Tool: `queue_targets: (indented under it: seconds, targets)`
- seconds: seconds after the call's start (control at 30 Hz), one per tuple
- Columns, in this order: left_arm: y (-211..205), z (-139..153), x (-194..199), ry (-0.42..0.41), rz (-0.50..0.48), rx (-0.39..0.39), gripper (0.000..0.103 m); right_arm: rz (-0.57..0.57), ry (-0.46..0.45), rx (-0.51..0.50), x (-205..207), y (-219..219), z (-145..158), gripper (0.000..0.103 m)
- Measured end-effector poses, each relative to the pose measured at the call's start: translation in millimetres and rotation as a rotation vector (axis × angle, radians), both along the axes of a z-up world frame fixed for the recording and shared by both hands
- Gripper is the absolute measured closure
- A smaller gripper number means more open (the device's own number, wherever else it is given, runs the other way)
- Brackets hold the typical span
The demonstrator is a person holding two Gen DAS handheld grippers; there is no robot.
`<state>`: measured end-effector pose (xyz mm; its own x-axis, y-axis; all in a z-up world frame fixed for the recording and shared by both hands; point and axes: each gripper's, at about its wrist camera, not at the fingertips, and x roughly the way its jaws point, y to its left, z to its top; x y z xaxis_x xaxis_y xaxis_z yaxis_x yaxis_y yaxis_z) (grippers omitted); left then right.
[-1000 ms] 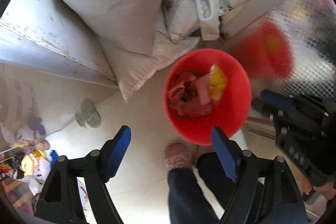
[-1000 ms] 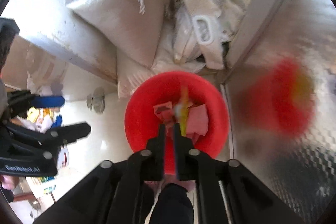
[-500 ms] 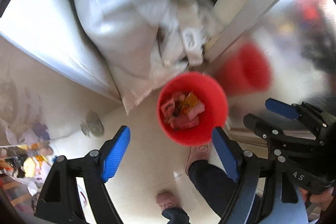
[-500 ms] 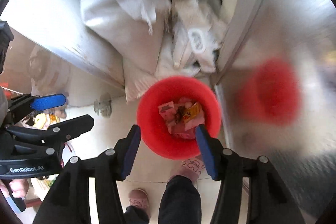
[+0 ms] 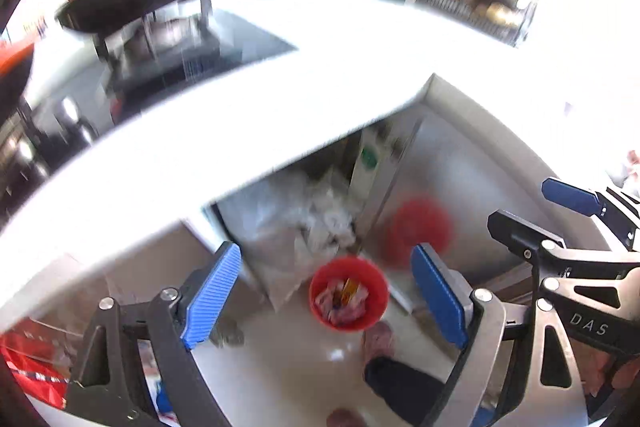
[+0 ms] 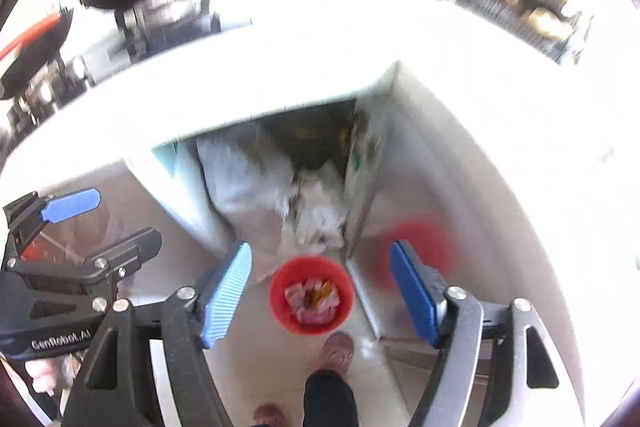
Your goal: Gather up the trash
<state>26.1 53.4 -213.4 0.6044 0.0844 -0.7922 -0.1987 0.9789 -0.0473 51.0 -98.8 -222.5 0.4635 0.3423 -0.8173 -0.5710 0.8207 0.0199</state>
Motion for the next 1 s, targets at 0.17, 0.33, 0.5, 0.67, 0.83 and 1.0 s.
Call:
queue_targets:
  seconds: [0.17,0.33,0.5,0.67,0.83,1.0]
  targets:
    - [-16.7,76.0,-19.0,-0.12,-0.043,0.031,0.015,-0.056,-0.153,0.005,-25.7,-28.4,84.5,0.02]
    - [-37.3,136.6,-39.6,-0.179,-0.08,0.066,0.012,-0.139,-0.27,0.015,-53.5,-52.9,143.2,0.013]
    - [-51.0,172.1,-54.4,-0.208,-0.101,0.056,0.011,-0.194,-0.305,0.0,-64.0,-73.1,179.7,0.009]
    - [-56.3,194.1,-67.8,-0.241,-0.112,0.047,0.011,-0.223,-0.348,-0.001,-71.1,-77.1,192.8,0.005]
    - [-58.3,193.9,-70.8,-0.24,-0.106,0.036,0.011,-0.22,-0.362,-0.013,-74.6,-79.9,198.4,0.005]
    - [-59.1,197.5,-78.3,-0.245,-0.077,0.063,0.011,-0.201,-0.343,0.007,-77.2,-81.4,199.5,0.005]
